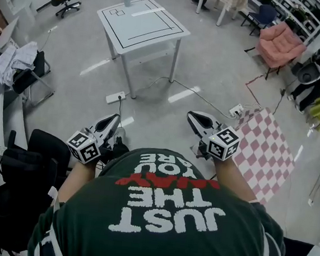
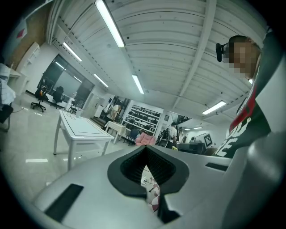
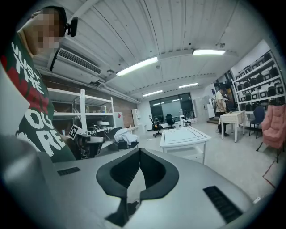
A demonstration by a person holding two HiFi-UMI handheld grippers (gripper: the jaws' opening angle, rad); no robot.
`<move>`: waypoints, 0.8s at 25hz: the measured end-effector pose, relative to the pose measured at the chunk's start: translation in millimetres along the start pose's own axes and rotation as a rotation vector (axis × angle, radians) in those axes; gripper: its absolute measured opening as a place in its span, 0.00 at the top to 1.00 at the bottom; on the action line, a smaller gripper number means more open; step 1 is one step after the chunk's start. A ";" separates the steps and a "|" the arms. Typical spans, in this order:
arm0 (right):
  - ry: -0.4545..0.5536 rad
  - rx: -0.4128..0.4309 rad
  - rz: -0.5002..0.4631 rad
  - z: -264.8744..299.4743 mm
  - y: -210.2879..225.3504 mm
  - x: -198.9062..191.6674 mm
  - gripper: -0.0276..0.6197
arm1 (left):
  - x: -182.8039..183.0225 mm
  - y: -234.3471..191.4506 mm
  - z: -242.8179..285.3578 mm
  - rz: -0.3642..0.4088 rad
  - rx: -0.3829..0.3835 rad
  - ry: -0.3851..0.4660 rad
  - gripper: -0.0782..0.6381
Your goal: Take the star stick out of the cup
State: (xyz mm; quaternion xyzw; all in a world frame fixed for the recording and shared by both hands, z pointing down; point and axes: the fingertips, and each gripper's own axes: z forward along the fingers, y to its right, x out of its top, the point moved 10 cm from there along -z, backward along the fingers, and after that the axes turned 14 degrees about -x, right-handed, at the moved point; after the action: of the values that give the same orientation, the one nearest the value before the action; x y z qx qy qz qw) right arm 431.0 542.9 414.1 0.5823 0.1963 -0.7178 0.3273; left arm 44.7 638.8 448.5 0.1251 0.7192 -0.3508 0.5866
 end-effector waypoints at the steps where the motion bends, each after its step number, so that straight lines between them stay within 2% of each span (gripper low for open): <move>1: -0.004 -0.004 0.002 5.2 3.5 0.4 0.91 | 0.5 -7.1 3.9 -0.008 -0.003 0.000 0.88; 6: -0.029 -0.039 0.009 41.3 25.9 0.6 0.91 | 3.6 -63.1 30.3 -0.033 -0.043 -0.007 0.88; 12: -0.051 -0.116 0.016 133.8 64.2 17.4 0.91 | 20.1 -186.6 77.4 -0.077 -0.134 -0.004 0.88; 16: -0.066 -0.164 0.046 218.0 91.0 45.5 0.91 | 56.8 -284.4 116.1 -0.094 -0.208 -0.018 0.88; 20: -0.048 -0.185 0.050 311.3 115.8 91.4 0.91 | 109.6 -377.2 136.0 -0.084 -0.241 -0.030 0.88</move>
State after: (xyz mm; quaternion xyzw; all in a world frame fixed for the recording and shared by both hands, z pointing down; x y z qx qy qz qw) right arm 281.8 232.4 413.7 0.5371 0.2389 -0.7020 0.4022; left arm -106.4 252.3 472.5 0.0182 0.7520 -0.2879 0.5927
